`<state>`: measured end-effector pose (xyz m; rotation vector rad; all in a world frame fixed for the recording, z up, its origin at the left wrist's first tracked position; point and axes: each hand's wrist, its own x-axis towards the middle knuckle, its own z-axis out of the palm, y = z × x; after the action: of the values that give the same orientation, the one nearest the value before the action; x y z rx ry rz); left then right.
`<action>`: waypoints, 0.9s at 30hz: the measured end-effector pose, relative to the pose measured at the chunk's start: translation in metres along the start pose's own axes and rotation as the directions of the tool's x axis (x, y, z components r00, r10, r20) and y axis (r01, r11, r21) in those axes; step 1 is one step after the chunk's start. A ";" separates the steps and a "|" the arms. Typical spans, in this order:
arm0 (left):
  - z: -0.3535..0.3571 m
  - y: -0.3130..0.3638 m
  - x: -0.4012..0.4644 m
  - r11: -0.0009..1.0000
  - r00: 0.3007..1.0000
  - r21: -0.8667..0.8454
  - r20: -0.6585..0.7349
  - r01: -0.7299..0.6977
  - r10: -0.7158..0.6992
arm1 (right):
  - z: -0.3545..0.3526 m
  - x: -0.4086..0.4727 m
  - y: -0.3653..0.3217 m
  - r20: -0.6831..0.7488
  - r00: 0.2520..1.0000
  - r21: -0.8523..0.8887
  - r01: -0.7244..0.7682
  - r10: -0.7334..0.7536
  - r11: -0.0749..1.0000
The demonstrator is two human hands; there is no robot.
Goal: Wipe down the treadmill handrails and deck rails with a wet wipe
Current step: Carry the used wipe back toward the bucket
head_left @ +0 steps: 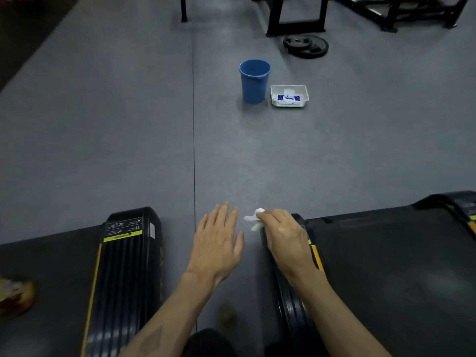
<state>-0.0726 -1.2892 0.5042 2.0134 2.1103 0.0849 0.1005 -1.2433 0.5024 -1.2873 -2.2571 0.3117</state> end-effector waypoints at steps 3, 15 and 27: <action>-0.054 0.012 -0.010 1.000 1.000 -0.008 -0.006 0.020 -0.020 | -0.044 0.016 -0.023 -0.018 1.000 -0.016 0.002 -0.002 1.000; -0.272 0.044 -0.044 0.998 0.997 -0.060 -0.083 -0.005 0.000 | -0.197 0.084 -0.146 -0.081 0.996 0.011 0.025 -0.024 1.000; -0.381 0.012 -0.039 0.996 0.987 -0.084 -0.160 -0.036 0.022 | -0.261 0.161 -0.200 -0.210 0.971 -0.077 0.098 -0.112 0.992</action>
<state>-0.1353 -1.2850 0.8817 2.0489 2.1296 0.3471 0.0287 -1.2254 0.8604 -1.1686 -2.1574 0.0565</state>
